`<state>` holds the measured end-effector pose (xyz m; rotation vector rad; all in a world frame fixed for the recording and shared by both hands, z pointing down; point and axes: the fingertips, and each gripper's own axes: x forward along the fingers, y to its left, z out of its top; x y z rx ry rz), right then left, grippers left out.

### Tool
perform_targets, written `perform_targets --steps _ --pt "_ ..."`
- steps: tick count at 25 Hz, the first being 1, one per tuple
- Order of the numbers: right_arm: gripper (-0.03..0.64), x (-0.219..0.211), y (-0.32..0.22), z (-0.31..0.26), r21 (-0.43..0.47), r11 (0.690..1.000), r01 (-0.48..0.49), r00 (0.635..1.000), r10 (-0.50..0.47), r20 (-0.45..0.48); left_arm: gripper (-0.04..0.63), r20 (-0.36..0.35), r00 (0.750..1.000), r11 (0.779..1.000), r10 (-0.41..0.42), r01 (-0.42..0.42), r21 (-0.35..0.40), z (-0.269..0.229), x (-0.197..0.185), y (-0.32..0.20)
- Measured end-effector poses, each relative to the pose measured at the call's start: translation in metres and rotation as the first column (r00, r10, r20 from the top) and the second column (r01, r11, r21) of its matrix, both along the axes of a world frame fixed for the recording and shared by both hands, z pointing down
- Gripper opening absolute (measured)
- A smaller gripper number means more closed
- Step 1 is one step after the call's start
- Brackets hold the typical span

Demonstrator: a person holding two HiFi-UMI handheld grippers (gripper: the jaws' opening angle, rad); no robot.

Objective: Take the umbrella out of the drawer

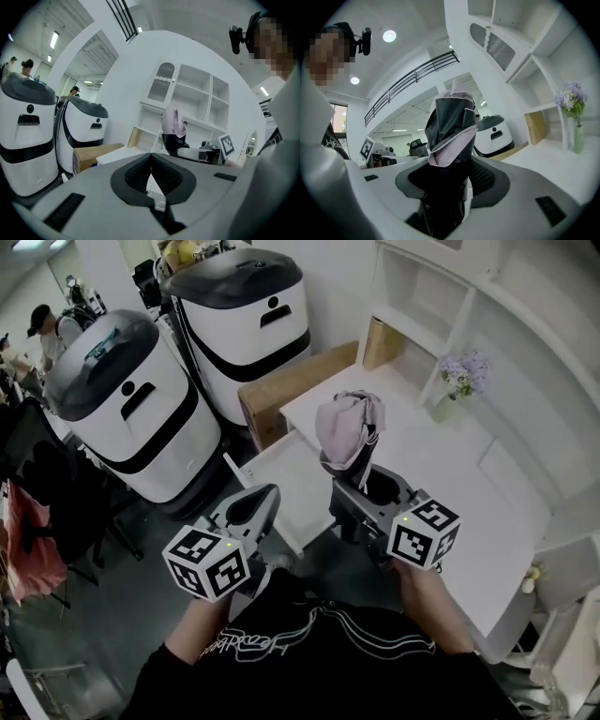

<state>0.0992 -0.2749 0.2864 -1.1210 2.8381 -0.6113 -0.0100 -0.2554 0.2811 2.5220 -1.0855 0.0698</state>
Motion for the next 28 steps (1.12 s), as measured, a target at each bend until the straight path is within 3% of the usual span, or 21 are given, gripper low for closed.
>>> perform_targets --steps 4,11,28 --pt "0.224 0.007 0.011 -0.031 0.083 0.997 -0.007 1.0 0.009 -0.022 0.02 -0.003 1.0 0.999 -0.015 0.015 0.046 -0.023 -0.002 0.004" --pt "0.224 0.015 0.023 -0.052 0.153 0.988 -0.002 0.999 0.008 -0.039 0.02 0.003 1.0 0.998 0.003 -0.003 0.068 -0.041 0.013 0.011" --pt "0.224 0.023 0.015 -0.046 0.146 0.988 -0.042 0.997 0.051 -0.063 0.02 0.022 0.999 0.994 0.05 -0.052 0.091 -0.052 0.023 -0.002"
